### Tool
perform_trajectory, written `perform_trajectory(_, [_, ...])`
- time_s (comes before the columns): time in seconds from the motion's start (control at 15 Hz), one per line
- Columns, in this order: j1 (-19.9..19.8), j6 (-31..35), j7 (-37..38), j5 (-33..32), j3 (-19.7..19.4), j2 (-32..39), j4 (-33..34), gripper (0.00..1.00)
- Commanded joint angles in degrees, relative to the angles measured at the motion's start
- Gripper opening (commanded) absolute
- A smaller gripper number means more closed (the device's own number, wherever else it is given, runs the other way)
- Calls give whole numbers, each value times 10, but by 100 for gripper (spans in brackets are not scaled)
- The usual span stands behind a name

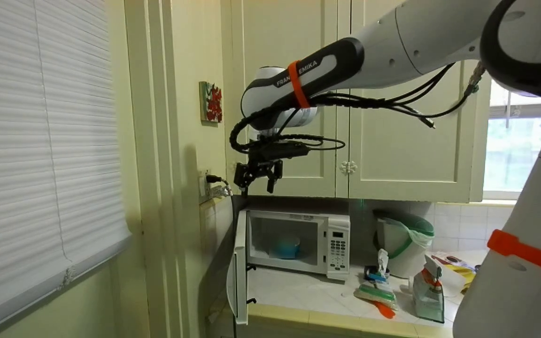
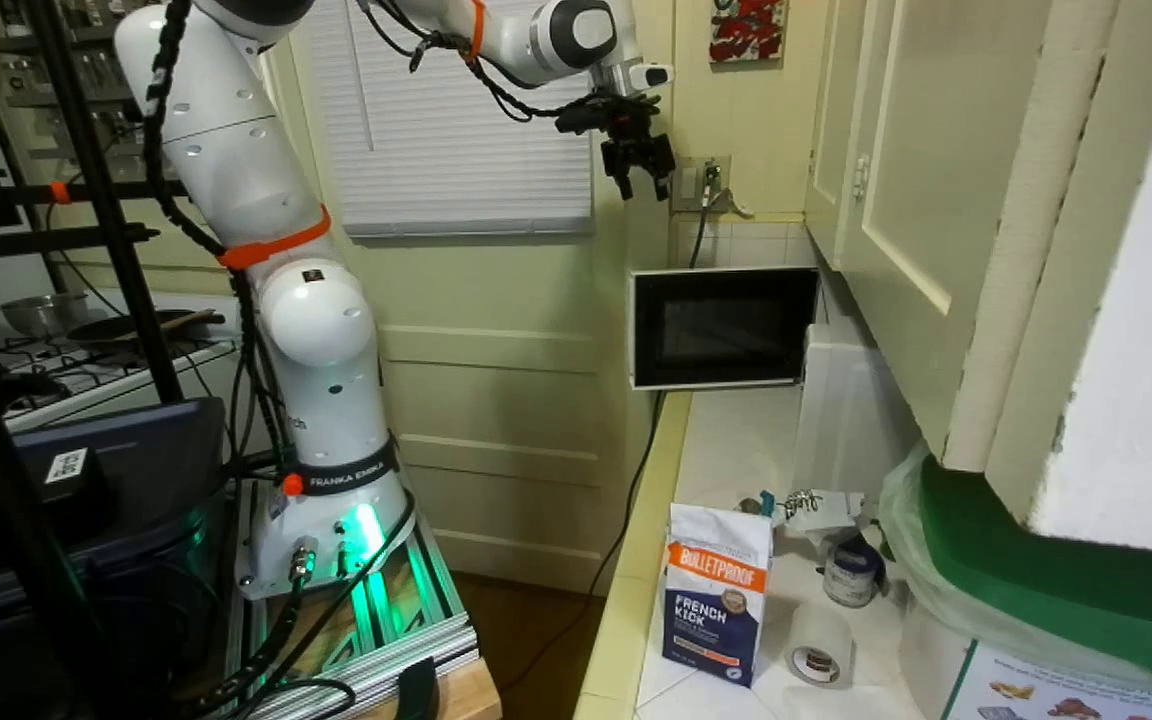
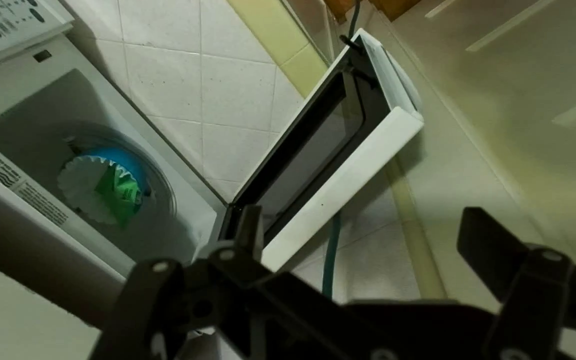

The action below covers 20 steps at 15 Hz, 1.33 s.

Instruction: Turn off the light switch.

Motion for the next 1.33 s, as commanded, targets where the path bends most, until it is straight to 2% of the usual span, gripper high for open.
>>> perform_trajectory(0.0, [11,-2,1,-3,-9,5,5,100])
perform_trajectory(0.2, [12,-2,0,-3,-9,6,8,100])
perform_trajectory(0.67, [30,157,-106,16,-24,58,0,100])
perform_trajectory(0.93, [40,204,-171,43,-29,87,2,100])
perform_trajectory(1.0, [40,209,-176,45,-29,90,2,78])
perform_trajectory(1.07, [43,216,-187,55,-28,92,0,74])
perform_trajectory(1.27, [49,232,-202,69,-25,95,-1,49])
